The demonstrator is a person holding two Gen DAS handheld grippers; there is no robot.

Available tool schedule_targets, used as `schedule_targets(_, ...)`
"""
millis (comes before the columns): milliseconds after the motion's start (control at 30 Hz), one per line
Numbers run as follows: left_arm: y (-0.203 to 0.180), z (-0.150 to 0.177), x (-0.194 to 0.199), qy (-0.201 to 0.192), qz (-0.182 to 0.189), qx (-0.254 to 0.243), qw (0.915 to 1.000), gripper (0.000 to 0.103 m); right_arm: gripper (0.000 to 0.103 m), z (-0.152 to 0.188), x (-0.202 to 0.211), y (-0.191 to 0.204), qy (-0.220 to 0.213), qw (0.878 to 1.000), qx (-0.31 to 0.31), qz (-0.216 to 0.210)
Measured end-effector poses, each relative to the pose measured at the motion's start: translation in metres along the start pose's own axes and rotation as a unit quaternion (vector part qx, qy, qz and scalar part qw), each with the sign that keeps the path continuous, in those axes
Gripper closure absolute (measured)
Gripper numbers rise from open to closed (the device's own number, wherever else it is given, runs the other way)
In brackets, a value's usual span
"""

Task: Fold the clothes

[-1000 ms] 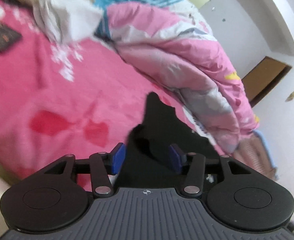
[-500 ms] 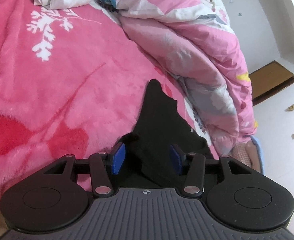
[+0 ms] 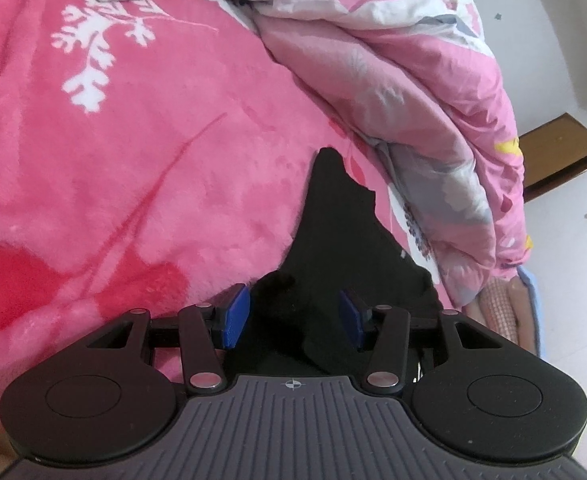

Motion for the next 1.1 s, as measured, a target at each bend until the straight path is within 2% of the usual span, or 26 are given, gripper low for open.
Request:
schedule_targets(733, -0.02, 0.005, 0.006, 0.015, 0.011, -0.008, 0.9998, 0.055, 0.054, -0.001, -0.002, -0.005, 0.001, 1.0, -0.012, -0.017)
schedule_targets(867, -0.015, 0.003, -0.002, 0.018, 0.002, -0.004, 0.9998, 0.055, 0.054, -0.002, 0.001, -0.005, 0.0, 1.0, -0.014, -0.022)
schedule_targets(1000, -0.008, 0.001, -0.008, 0.016, -0.001, 0.0, 0.9999, 0.056, 0.054, -0.005, 0.007, -0.007, -0.003, 0.999, -0.021, -0.027)
schedule_targets(1100, -0.006, 0.001, -0.01, 0.015, -0.001, -0.002, 0.9999, 0.061, 0.054, -0.008, 0.01, -0.009, -0.004, 0.999, -0.031, -0.031)
Point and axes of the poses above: each gripper's, at about its wrist camera, not at the fingertips, and x roughly against the way its jaws point, y to its left, z to its underside, the point moved 3 cm from there along -x, roughly the way its jaws point, and after that the axes turned 10 degrees about z, right-handed, at the moved point
